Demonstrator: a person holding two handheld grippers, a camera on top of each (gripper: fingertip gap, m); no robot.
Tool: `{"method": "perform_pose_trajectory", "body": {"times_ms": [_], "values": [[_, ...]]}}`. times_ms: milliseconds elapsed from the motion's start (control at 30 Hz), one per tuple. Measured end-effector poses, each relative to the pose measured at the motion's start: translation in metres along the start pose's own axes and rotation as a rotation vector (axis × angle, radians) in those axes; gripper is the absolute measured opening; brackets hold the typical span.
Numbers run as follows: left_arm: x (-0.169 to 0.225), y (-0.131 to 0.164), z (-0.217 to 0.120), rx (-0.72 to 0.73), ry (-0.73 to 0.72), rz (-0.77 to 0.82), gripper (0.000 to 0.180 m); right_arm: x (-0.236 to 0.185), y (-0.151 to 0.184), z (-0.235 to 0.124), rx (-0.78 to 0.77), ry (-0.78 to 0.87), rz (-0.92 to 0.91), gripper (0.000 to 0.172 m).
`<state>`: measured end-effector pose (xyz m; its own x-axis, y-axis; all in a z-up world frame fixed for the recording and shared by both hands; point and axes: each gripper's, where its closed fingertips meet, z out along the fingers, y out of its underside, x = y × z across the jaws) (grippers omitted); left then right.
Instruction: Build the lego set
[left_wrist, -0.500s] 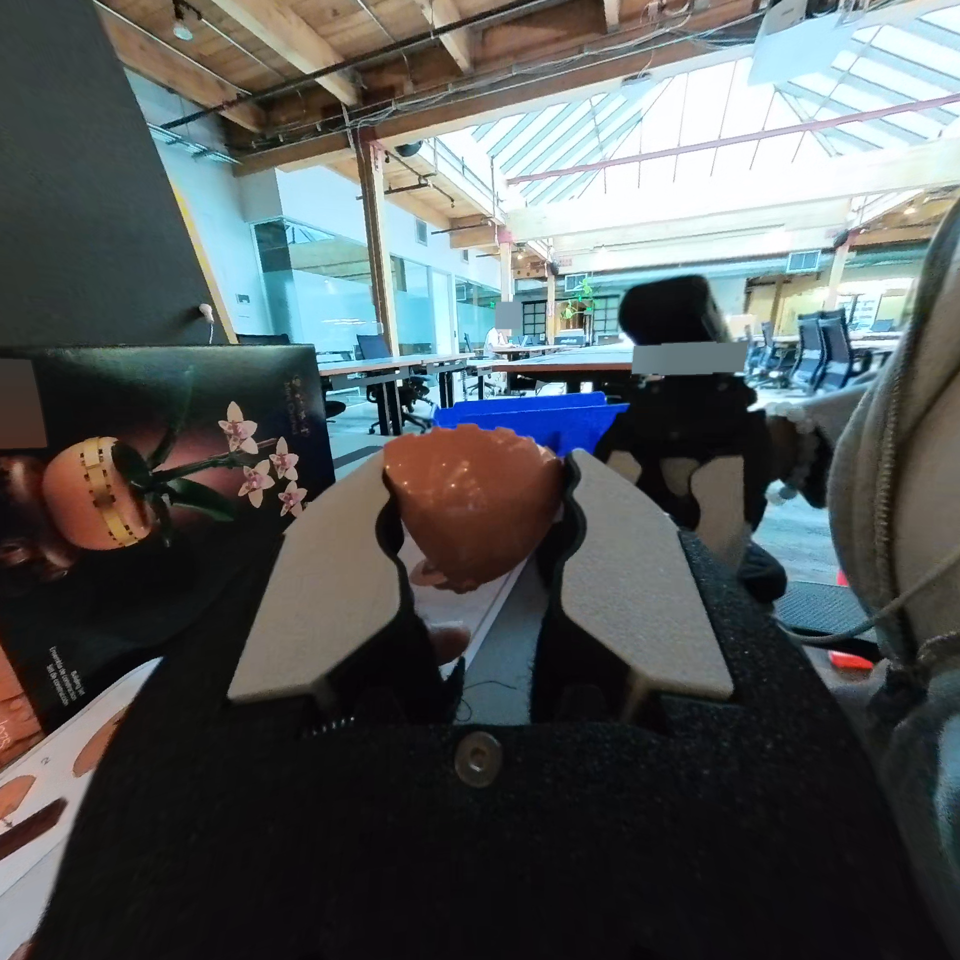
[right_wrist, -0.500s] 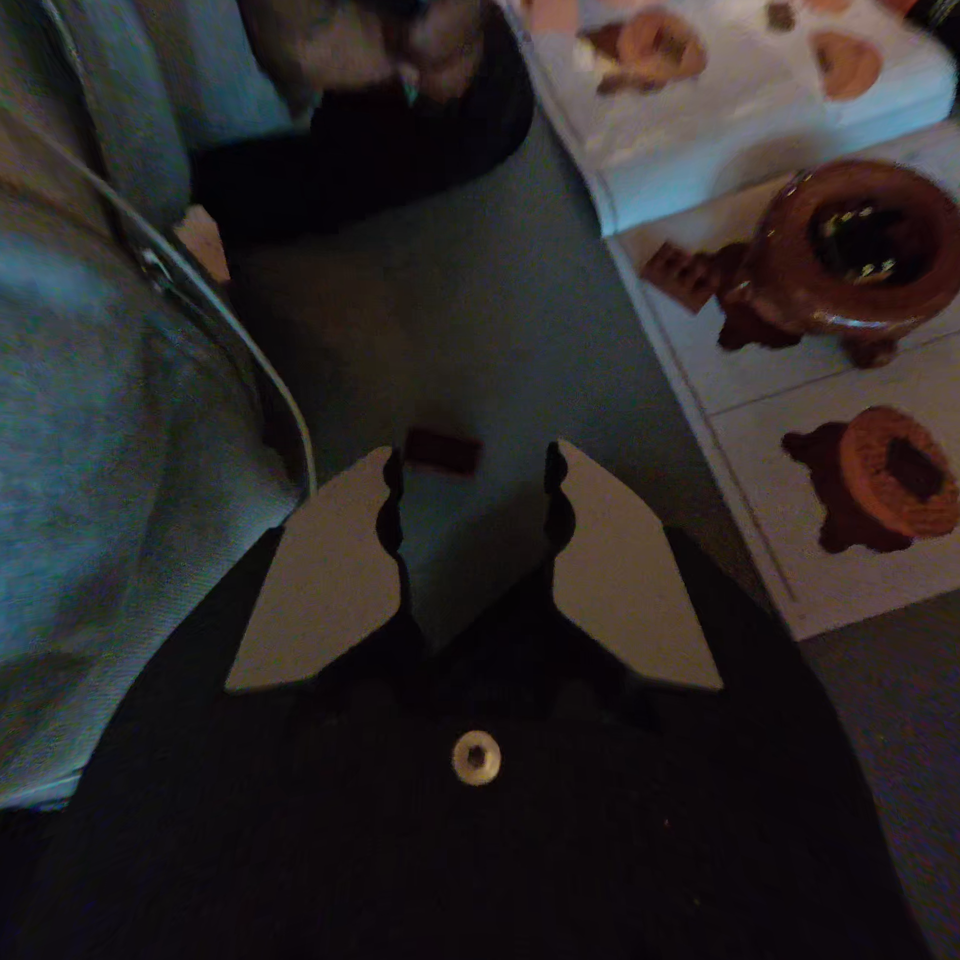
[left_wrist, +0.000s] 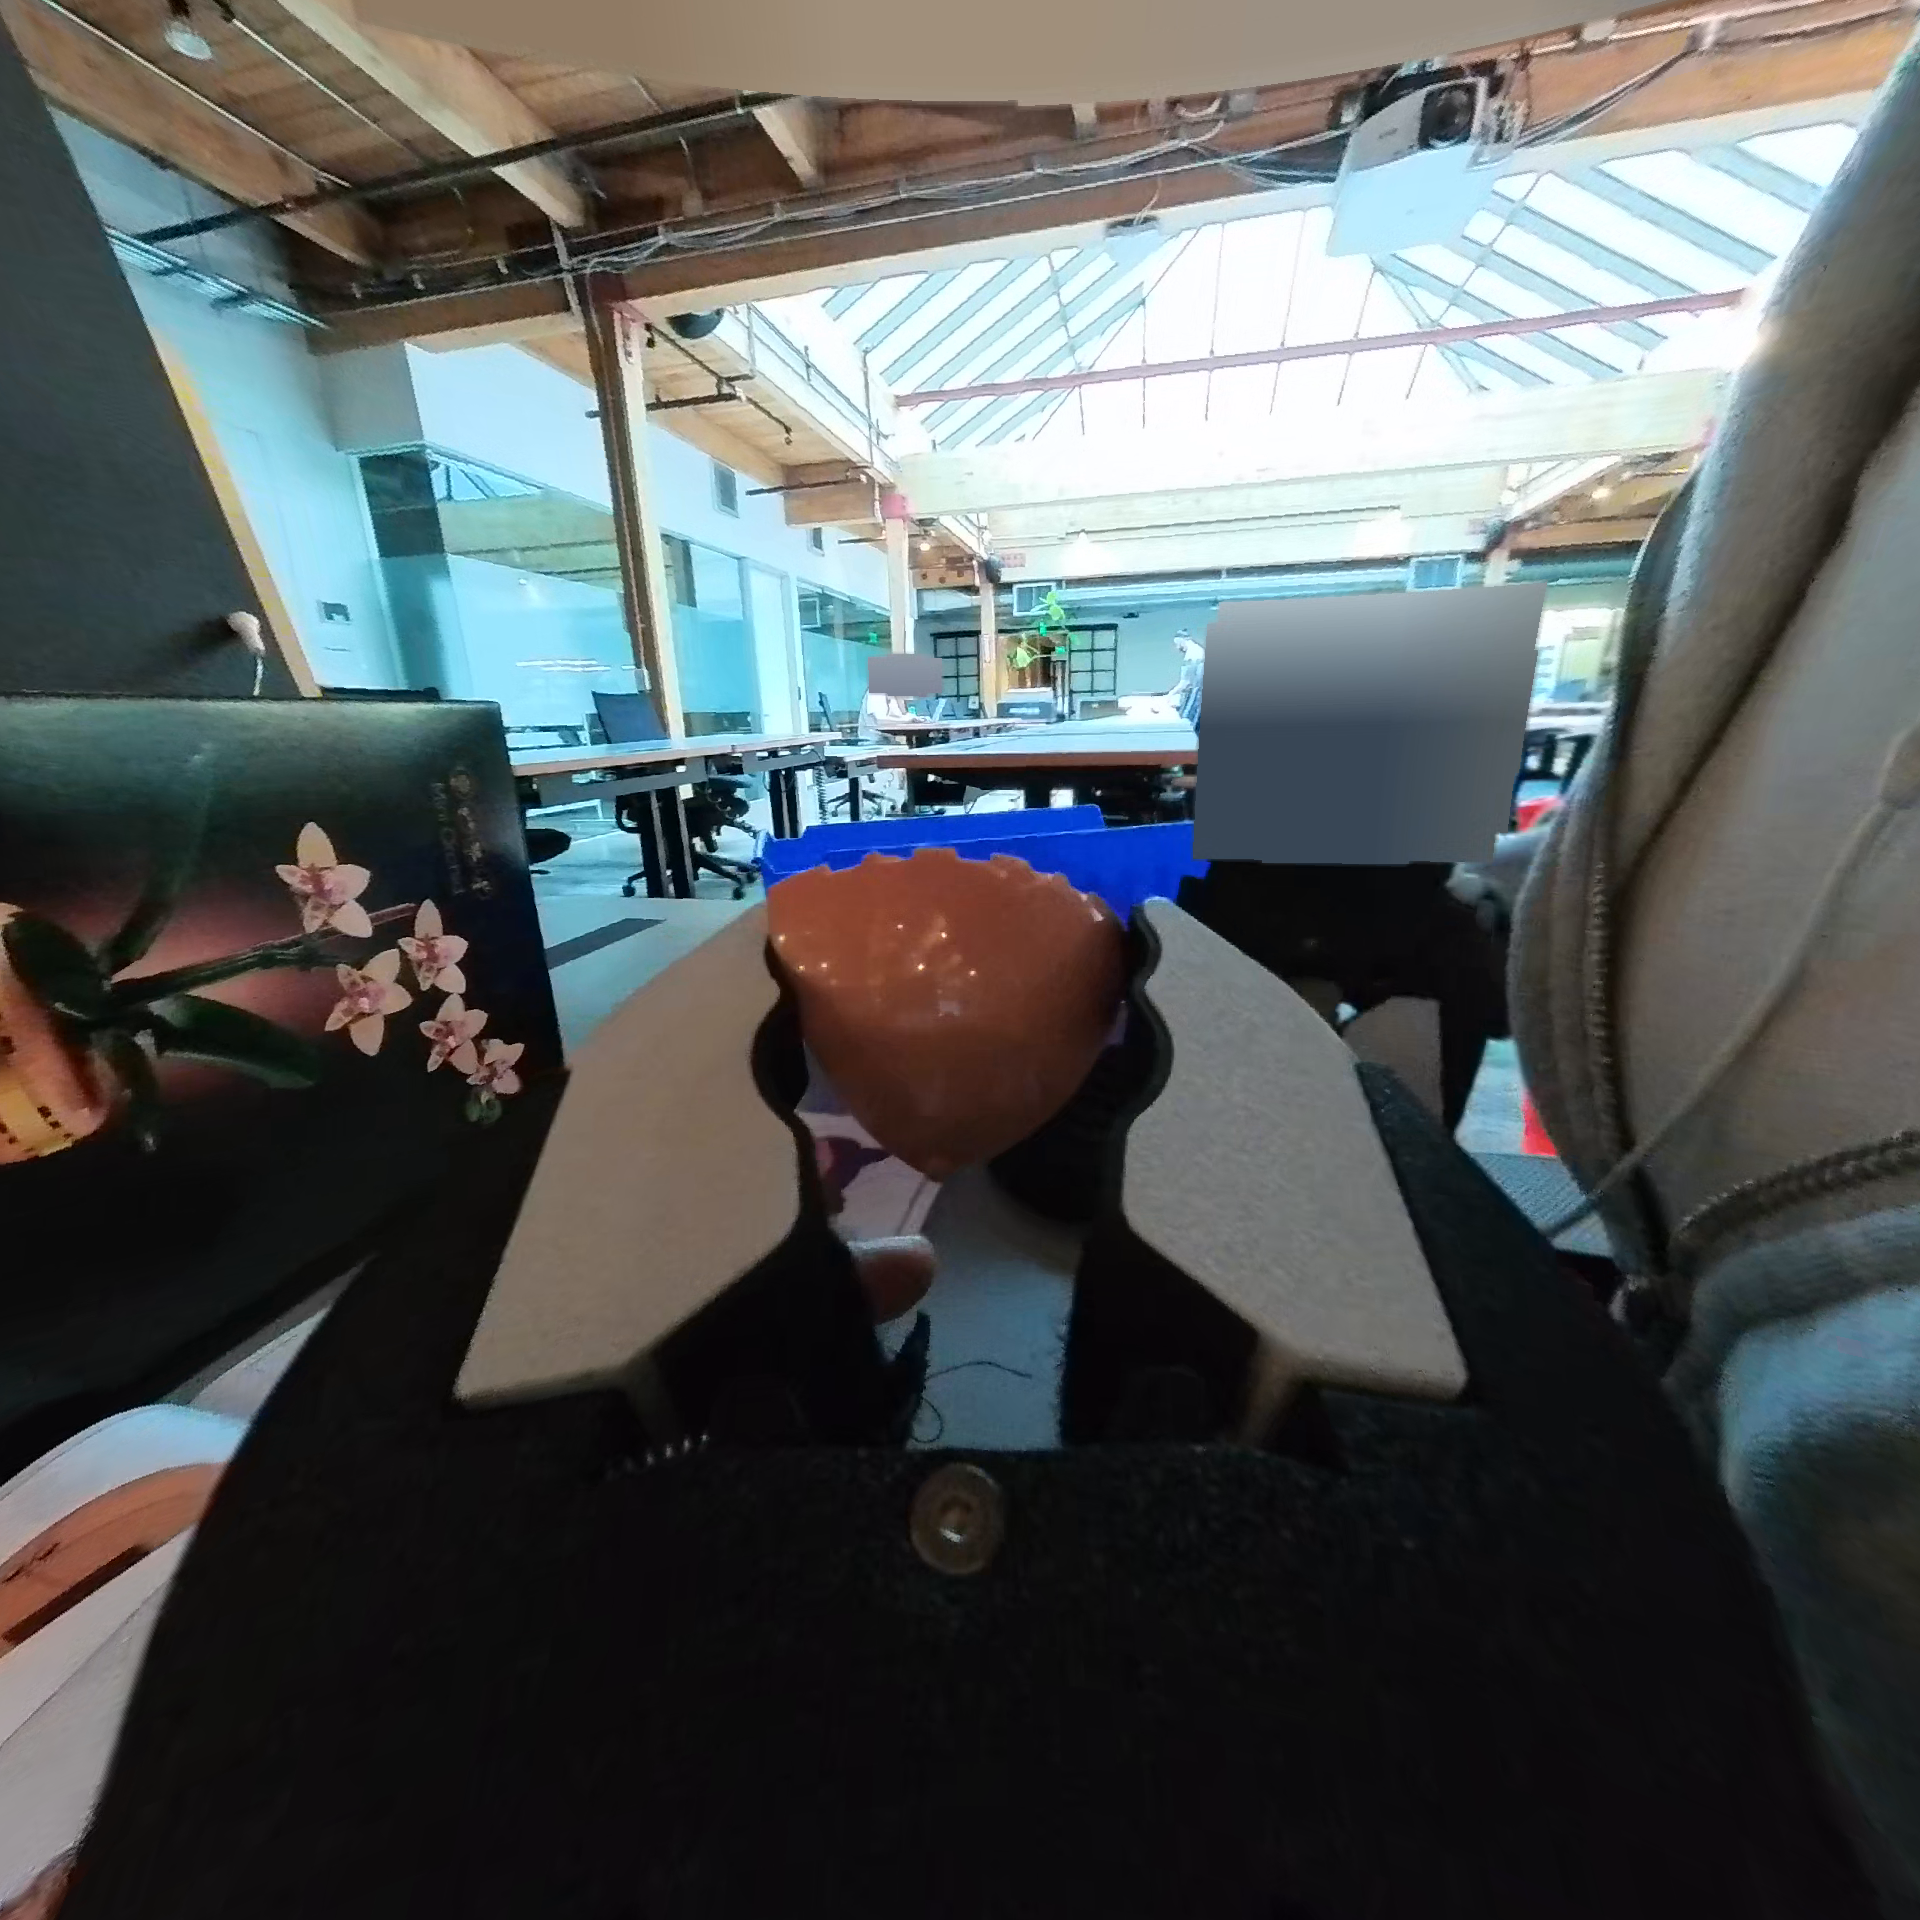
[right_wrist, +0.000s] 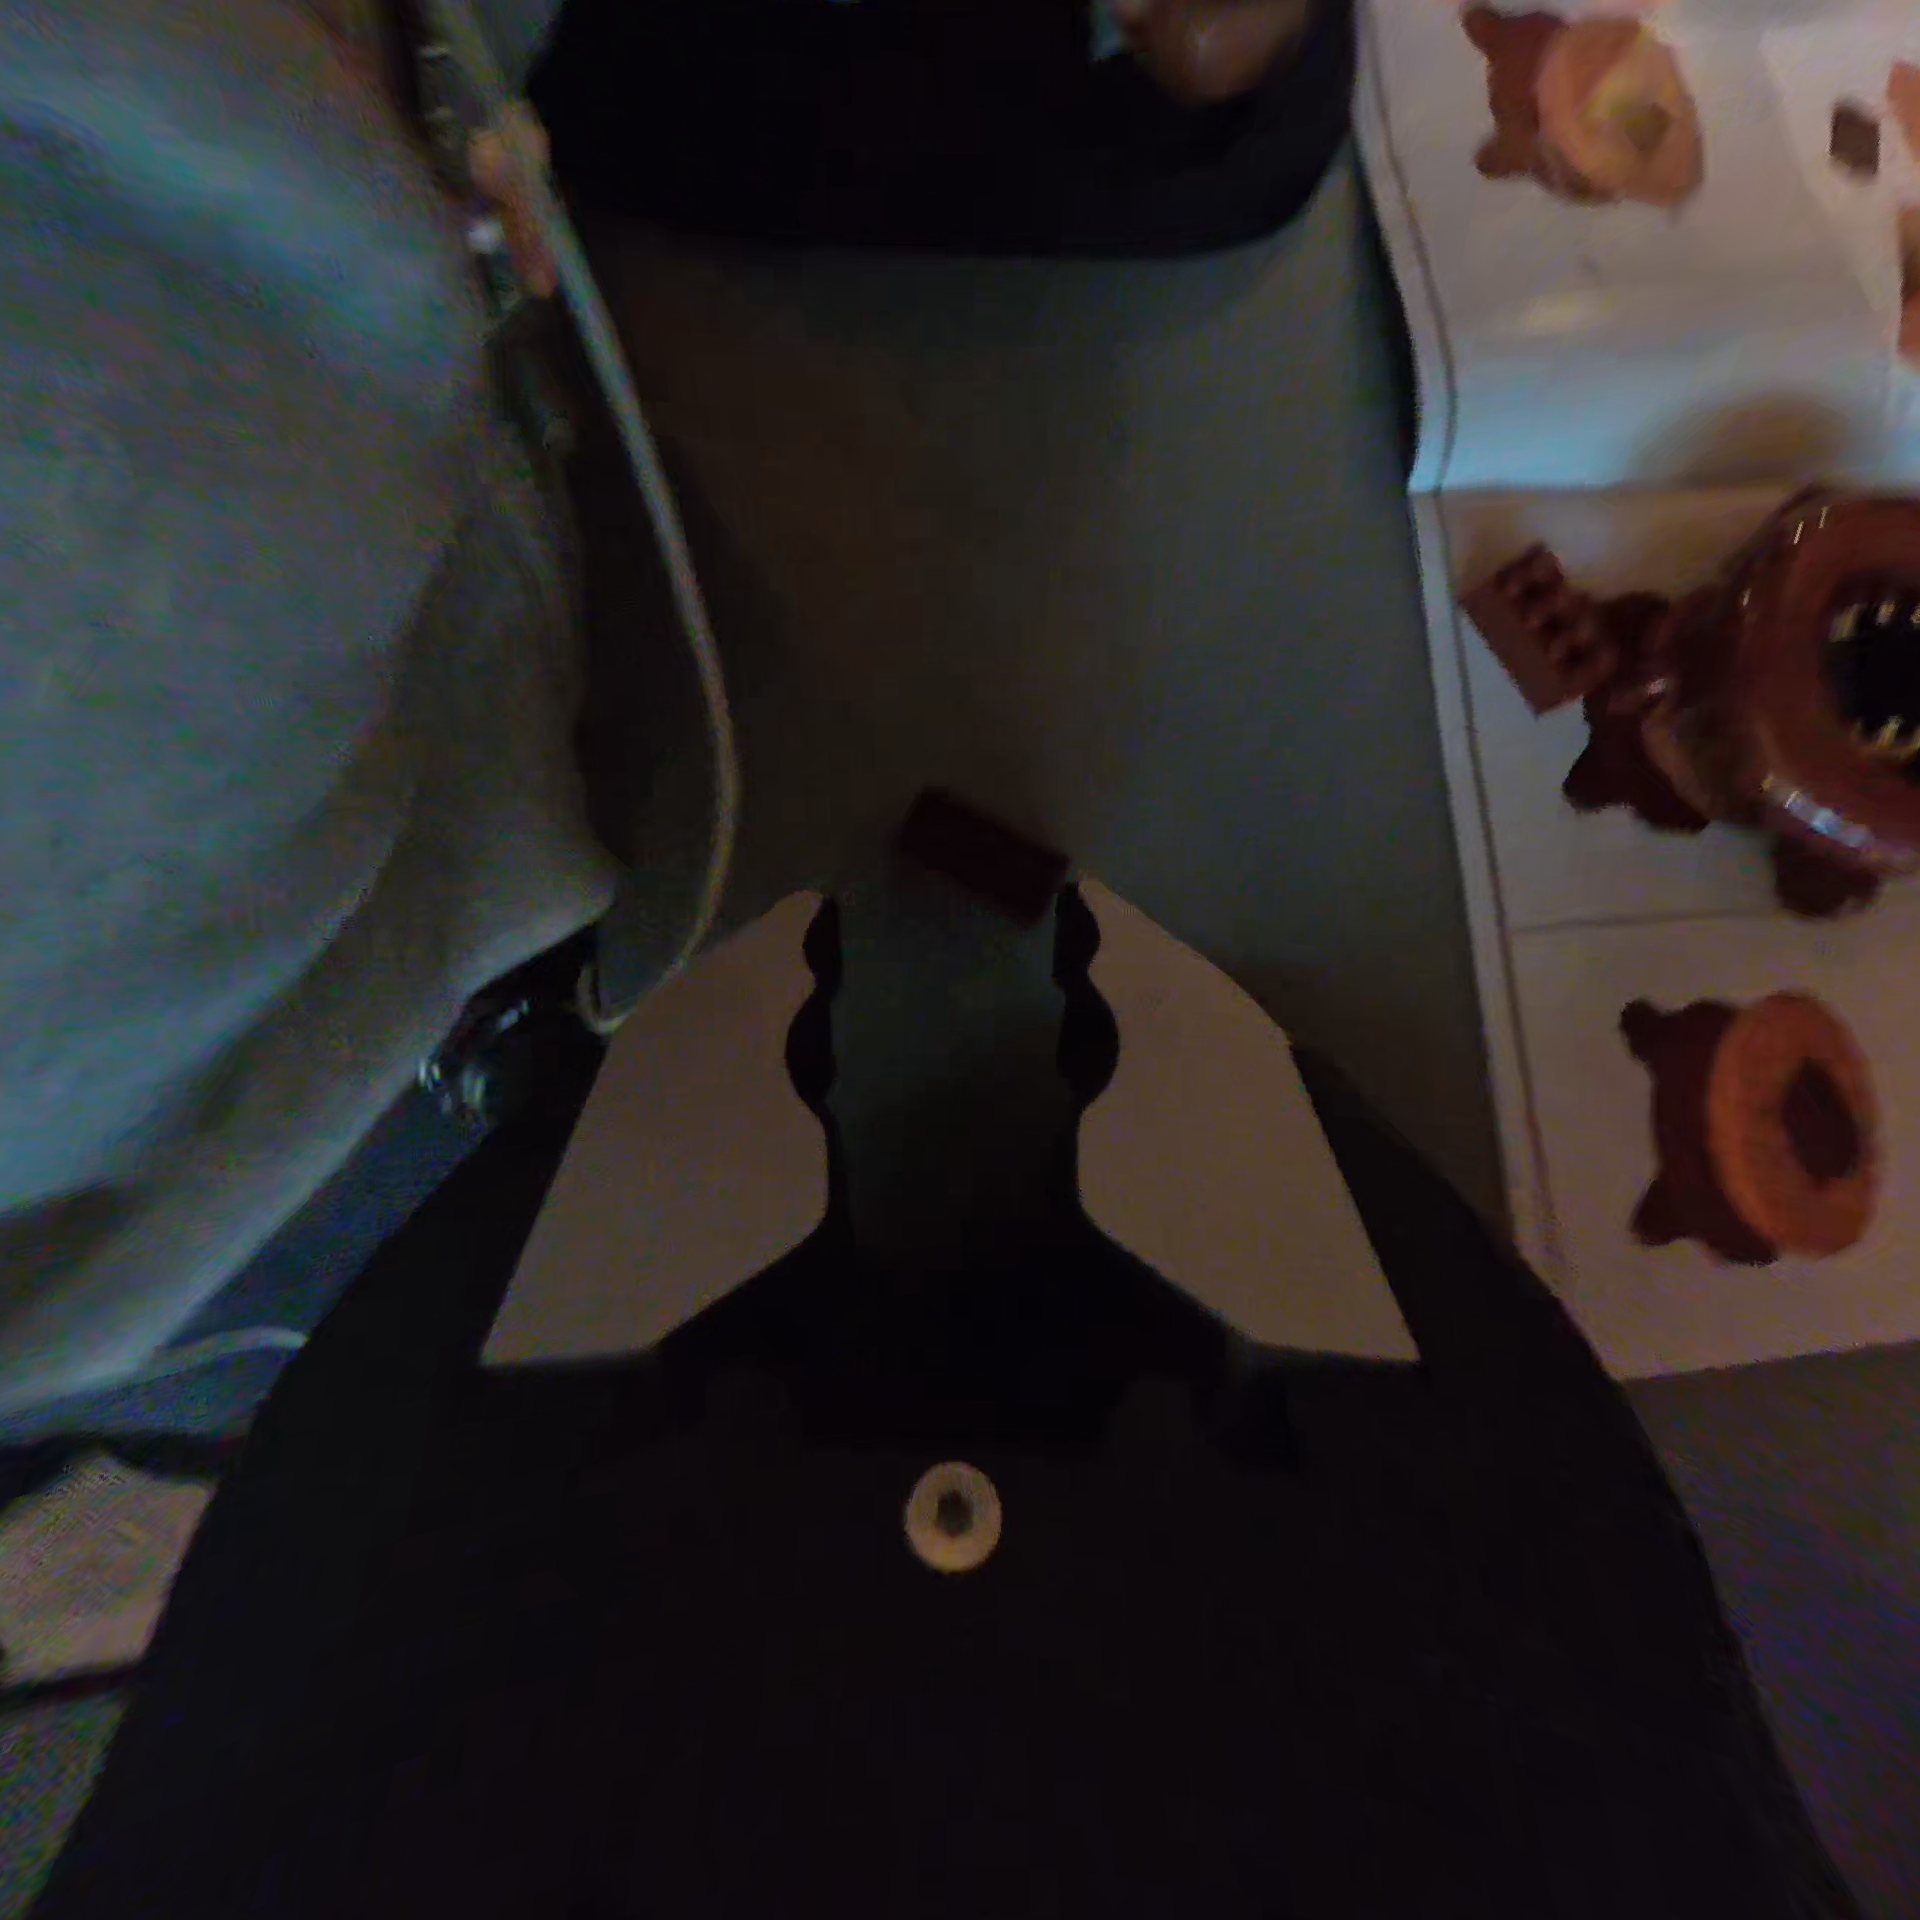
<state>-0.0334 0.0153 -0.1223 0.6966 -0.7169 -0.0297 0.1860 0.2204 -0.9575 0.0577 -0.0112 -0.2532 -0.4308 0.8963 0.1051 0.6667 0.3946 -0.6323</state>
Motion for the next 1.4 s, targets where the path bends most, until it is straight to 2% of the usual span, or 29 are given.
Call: {"method": "perform_pose_trajectory", "body": {"times_ms": [133, 267, 300, 333, 367, 400, 467, 533, 600, 667, 733, 800, 867, 900, 1133, 1200, 1267, 1400], "values": [[0.013, -0.004, 0.001, 0.037, 0.106, -0.079, 0.059, 0.006, -0.008, -0.011, 0.001, -0.094, -0.302, 0.037], [0.016, -0.007, 0.001, 0.054, 0.139, -0.096, 0.059, 0.001, -0.009, 0.004, -0.032, -0.317, -0.440, 0.041], [0.015, -0.006, 0.001, 0.052, 0.134, -0.095, 0.059, 0.002, -0.003, 0.010, -0.071, -0.343, -0.465, 0.035], [0.015, -0.006, 0.000, 0.051, 0.131, -0.096, 0.058, 0.004, 0.001, 0.016, -0.084, -0.337, -0.482, 0.020], [0.014, -0.007, -0.001, 0.055, 0.128, -0.100, 0.058, 0.005, -0.002, 0.016, -0.049, -0.340, -0.487, 0.011], [0.012, -0.008, -0.002, 0.065, 0.120, -0.104, 0.058, 0.009, -0.003, 0.017, -0.037, -0.330, -0.456, 0.010], [0.009, -0.015, -0.005, 0.113, 0.111, -0.125, 0.059, 0.027, -0.011, 0.015, 0.011, -0.275, -0.261, 0.010], [0.006, -0.027, -0.009, 0.196, 0.117, -0.165, 0.058, 0.037, -0.046, -0.002, 0.192, -0.341, 0.048, 0.010], [0.002, -0.035, -0.013, 0.266, 0.120, -0.192, 0.059, 0.046, -0.094, -0.032, 0.461, -0.535, 0.422, 0.009], [0.000, -0.038, -0.015, 0.289, 0.119, -0.202, 0.059, 0.057, -0.128, -0.060, 0.676, -0.790, 0.755, 0.008], [0.002, -0.039, -0.014, 0.291, 0.126, -0.188, 0.059, 0.061, -0.138, -0.064, 0.739, -0.950, 0.955, 0.008], [0.003, -0.038, -0.014, 0.286, 0.123, -0.170, 0.059, 0.057, -0.143, -0.062, 0.750, -1.036, 1.011, 0.008], [0.002, -0.038, -0.014, 0.280, 0.106, -0.151, 0.059, 0.054, -0.145, -0.055, 0.733, -1.020, 1.002, 0.008], [0.002, -0.039, -0.015, 0.284, 0.098, -0.146, 0.059, 0.056, -0.146, -0.053, 0.740, -0.991, 0.983, 0.002], [-0.012, -0.040, -0.019, 0.303, -0.007, -0.118, 0.059, 0.079, -0.143, -0.037, 0.764, -0.611, 0.819, 0.000], [-0.015, -0.041, -0.020, 0.317, -0.023, -0.122, 0.059, 0.087, -0.149, -0.041, 0.848, -0.515, 0.781, 0.000], [-0.017, -0.045, -0.021, 0.343, -0.045, -0.102, 0.058, 0.091, -0.157, -0.041, 0.871, -0.357, 0.659, 0.000], [-0.017, -0.049, -0.023, 0.359, -0.086, -0.004, 0.058, 0.084, -0.174, -0.035, 0.725, -0.009, 0.351, 0.000]]}}
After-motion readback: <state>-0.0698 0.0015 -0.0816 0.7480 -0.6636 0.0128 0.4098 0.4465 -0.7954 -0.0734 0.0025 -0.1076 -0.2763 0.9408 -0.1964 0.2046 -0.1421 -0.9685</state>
